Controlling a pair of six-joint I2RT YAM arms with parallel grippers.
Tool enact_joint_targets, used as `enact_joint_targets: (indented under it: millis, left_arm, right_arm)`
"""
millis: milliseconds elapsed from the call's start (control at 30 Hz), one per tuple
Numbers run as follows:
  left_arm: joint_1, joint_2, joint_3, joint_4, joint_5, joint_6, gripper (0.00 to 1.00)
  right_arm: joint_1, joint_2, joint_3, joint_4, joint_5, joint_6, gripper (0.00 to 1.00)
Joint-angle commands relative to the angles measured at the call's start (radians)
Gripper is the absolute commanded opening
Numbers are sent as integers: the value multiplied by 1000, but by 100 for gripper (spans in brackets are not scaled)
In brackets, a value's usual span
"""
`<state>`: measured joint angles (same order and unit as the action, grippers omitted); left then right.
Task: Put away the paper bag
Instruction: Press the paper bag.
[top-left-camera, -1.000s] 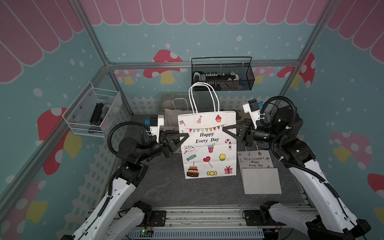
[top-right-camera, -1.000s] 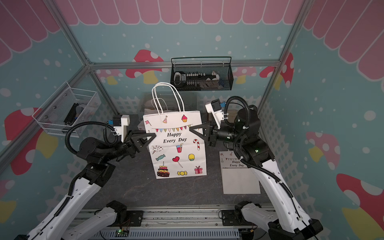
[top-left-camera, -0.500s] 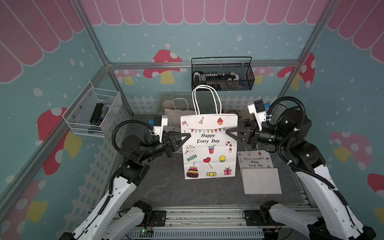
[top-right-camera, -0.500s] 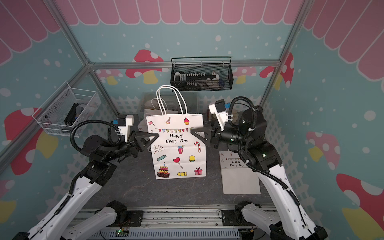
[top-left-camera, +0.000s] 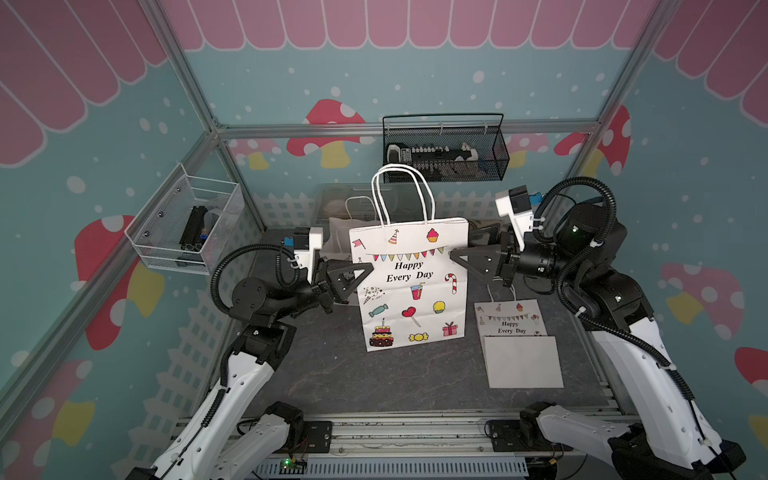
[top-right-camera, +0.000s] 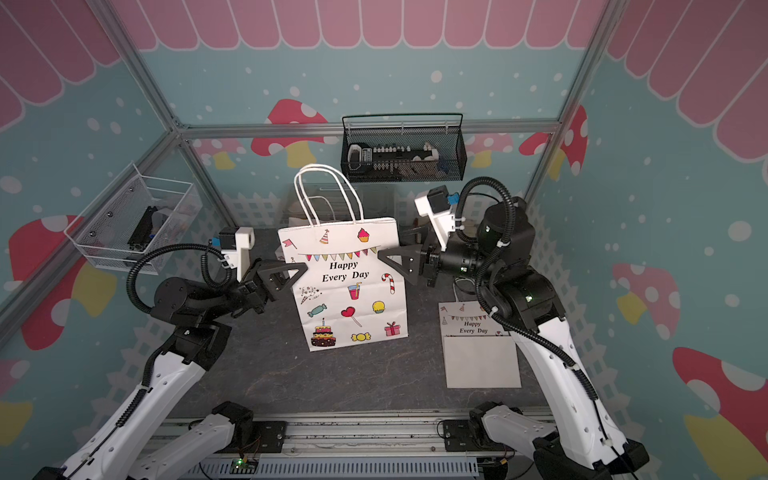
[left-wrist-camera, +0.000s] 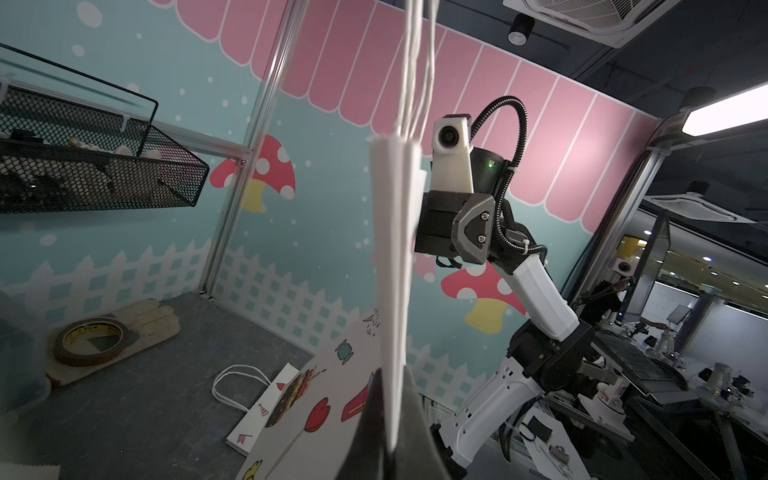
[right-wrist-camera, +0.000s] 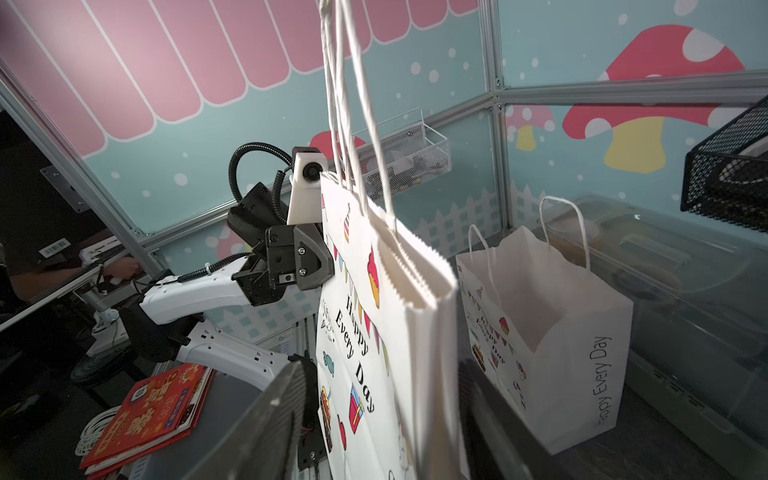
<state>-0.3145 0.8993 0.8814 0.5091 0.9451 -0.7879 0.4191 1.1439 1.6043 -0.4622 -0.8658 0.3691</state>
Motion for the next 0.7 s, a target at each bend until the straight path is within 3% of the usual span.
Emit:
enact_joint_targets:
  millis: [0,133,300,367,467,667]
  left_arm:
    - [7,1,-10,112,53,-66,0]
    - [6,-5,-10,130,70,-80,0]
    - [6,-1,-5,122,81,-86,0]
    - [6,0,3,72,65,-61,0]
    - [7,5,5,45,51,-46,0]
    - [18,2,1,39,38,-47,0]
  right_arm:
    - [-5,3,42,-17,-18,-40,87]
    - [-10,21,64,-21,-22,-60,98]
    - [-20,60,91,-2,-100,-48,99]
    - [-21,67,86,46,-158,-14,93]
    - [-22,72,68,128,-235,48,74]
    - [-25,70,39,138,-259,49,44]
